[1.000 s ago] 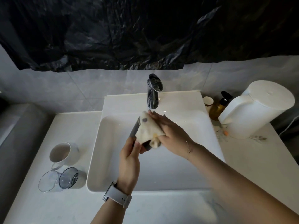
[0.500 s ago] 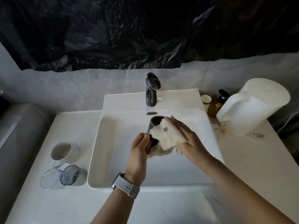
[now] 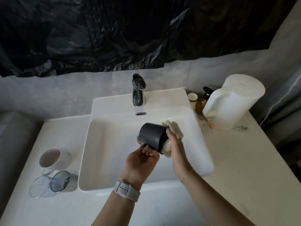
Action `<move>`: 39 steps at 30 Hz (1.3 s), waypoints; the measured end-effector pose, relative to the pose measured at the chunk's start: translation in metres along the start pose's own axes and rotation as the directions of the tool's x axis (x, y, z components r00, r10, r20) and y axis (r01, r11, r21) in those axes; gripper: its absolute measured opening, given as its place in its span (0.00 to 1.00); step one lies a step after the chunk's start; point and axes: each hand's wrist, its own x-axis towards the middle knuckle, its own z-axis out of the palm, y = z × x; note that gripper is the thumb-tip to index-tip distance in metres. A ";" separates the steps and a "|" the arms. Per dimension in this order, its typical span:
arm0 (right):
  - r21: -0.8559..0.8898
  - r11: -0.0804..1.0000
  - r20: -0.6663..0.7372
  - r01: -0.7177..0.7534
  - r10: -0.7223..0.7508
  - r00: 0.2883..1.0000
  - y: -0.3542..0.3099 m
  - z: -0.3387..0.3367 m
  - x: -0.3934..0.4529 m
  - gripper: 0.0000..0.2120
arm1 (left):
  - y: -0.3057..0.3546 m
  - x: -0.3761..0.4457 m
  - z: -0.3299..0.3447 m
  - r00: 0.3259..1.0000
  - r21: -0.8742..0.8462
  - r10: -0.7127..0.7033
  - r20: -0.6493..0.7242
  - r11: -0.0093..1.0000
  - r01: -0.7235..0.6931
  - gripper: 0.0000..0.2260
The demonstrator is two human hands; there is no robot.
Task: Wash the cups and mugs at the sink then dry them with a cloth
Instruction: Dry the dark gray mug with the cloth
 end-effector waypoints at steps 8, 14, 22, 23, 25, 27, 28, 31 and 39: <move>-0.103 0.994 -0.070 0.028 -0.035 0.997 0.016 -0.019 -0.016 0.22 | 0.000 -0.011 -0.004 0.997 -0.198 -0.046 0.056 0.979 0.057 0.12; -0.019 1.000 0.002 -0.020 0.020 1.000 0.021 -0.002 -0.022 0.23 | 0.008 -0.011 0.018 0.997 -0.136 -0.052 0.054 0.989 0.059 0.11; 0.024 0.997 -0.010 -0.070 0.070 0.998 0.003 -0.023 -0.010 0.29 | 0.003 -0.008 0.002 0.999 -0.096 -0.029 0.039 0.995 0.033 0.11; 0.017 0.998 -0.019 -0.066 0.067 0.998 0.006 -0.023 -0.009 0.29 | 0.002 -0.009 0.002 0.999 -0.088 -0.025 0.029 0.996 0.027 0.11; 0.012 1.000 -0.025 -0.027 0.027 0.999 0.011 -0.022 -0.008 0.25 | 0.001 -0.009 -0.001 1.000 -0.057 -0.017 0.004 0.998 0.017 0.11; -0.031 0.999 -0.080 0.018 -0.021 0.997 0.011 -0.021 -0.005 0.18 | 0.001 -0.010 -0.005 1.000 -0.045 -0.031 0.003 0.998 0.031 0.11; -0.034 0.999 -0.113 0.020 -0.024 0.993 0.009 -0.022 -0.004 0.16 | 0.001 -0.010 -0.006 0.999 -0.048 -0.037 0.003 0.998 0.037 0.11; -0.049 0.998 -0.085 -0.025 0.021 0.996 0.003 -0.023 0.004 0.18 | 0.000 -0.009 -0.006 0.999 -0.026 -0.051 0.013 0.998 0.051 0.12; -0.506 0.856 -0.067 -0.101 0.078 0.995 -0.003 -0.020 0.020 0.16 | 0.017 -0.011 -0.017 0.996 0.357 -0.084 -0.018 0.930 0.085 0.04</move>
